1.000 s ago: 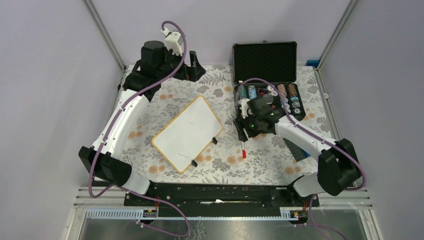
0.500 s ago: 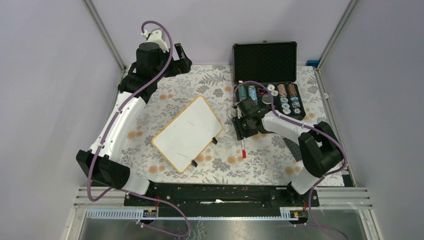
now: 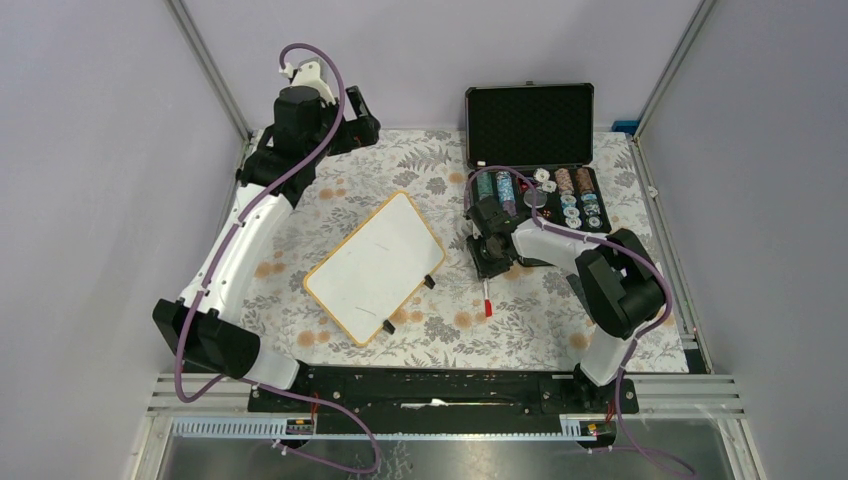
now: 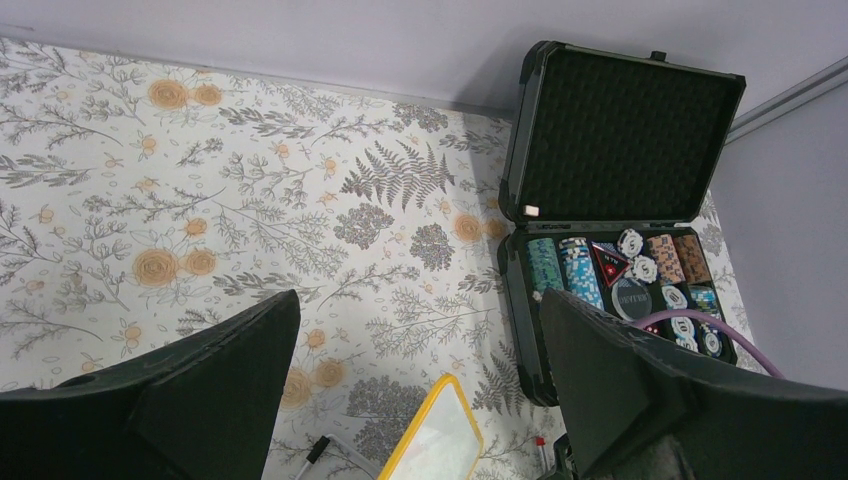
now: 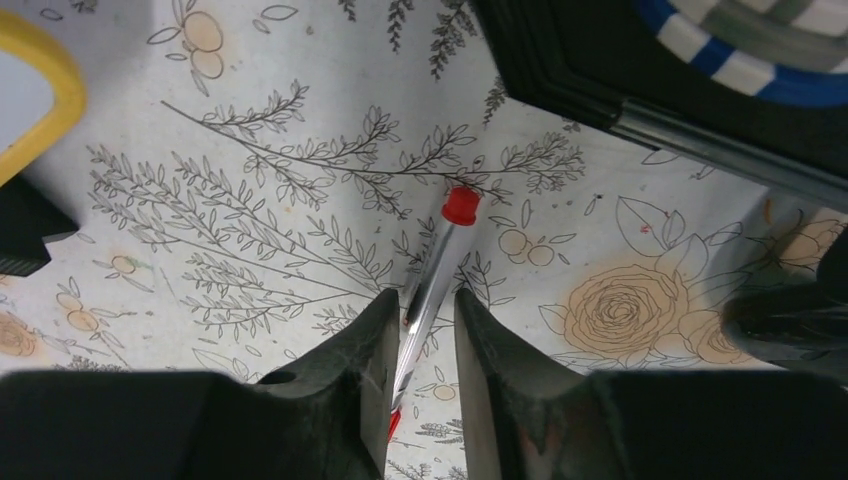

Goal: Write a sentence on the whiteboard
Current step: Pick up the whiteboard marker from the center of the board, then pass from the right arm to the left

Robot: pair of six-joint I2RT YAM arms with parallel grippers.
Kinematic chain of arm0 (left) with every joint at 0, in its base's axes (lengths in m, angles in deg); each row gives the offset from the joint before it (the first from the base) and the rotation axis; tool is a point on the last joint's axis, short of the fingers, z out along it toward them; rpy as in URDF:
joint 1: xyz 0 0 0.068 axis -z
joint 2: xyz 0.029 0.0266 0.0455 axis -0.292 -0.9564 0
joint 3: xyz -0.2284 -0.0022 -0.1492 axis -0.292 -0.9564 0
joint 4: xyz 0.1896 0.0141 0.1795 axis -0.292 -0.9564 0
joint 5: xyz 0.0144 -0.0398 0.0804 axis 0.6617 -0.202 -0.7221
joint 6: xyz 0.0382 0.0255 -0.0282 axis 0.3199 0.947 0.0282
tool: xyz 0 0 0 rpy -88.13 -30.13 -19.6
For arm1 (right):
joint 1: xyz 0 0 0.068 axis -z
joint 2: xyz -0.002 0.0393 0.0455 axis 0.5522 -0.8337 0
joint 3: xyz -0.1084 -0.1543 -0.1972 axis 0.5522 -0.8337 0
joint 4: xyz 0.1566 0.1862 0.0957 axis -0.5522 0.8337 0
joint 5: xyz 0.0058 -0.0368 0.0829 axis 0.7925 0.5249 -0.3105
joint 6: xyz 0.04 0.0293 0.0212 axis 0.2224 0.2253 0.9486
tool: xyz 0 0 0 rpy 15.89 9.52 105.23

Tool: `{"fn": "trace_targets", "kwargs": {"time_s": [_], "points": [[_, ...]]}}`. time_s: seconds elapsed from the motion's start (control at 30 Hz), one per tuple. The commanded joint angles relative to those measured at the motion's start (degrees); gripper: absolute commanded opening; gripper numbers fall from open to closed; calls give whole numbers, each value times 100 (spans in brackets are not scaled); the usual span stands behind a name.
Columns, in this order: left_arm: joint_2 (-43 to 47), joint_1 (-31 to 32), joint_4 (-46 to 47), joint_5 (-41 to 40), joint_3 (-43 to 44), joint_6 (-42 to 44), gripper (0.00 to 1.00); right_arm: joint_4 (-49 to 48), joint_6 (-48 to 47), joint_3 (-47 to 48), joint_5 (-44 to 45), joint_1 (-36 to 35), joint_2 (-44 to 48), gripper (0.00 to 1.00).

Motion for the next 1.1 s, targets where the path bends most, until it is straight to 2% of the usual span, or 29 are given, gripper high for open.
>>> {"fn": "trace_targets", "kwargs": {"time_s": [0.0,0.17,0.33,0.47,0.57,0.7,0.77,0.9,1.07], "points": [[29,6,324,-124,-25,-89,99,88,208,121,285,-44,-270,29],[-28,6,370,343,13,330,99,394,192,458,-14,-30,-129,11],[-43,6,127,1590,321,1276,99,667,-240,970,-1128,6,653,4],[-112,-16,-92,2654,716,1730,99,647,-403,1461,-1360,110,1391,2],[-160,-11,-39,3136,775,1504,99,469,-122,1993,-1507,535,1584,0],[-147,-11,321,3643,592,1083,99,-51,965,2528,-1940,1338,1674,0],[-153,-11,603,3926,378,807,99,-391,1400,2540,-1767,1424,1804,0],[-212,126,1332,4447,-218,248,99,-444,1924,2727,-1375,1421,1665,0],[-433,771,1451,4208,-378,382,98,-445,2653,2856,-1178,1422,1532,0]]}}
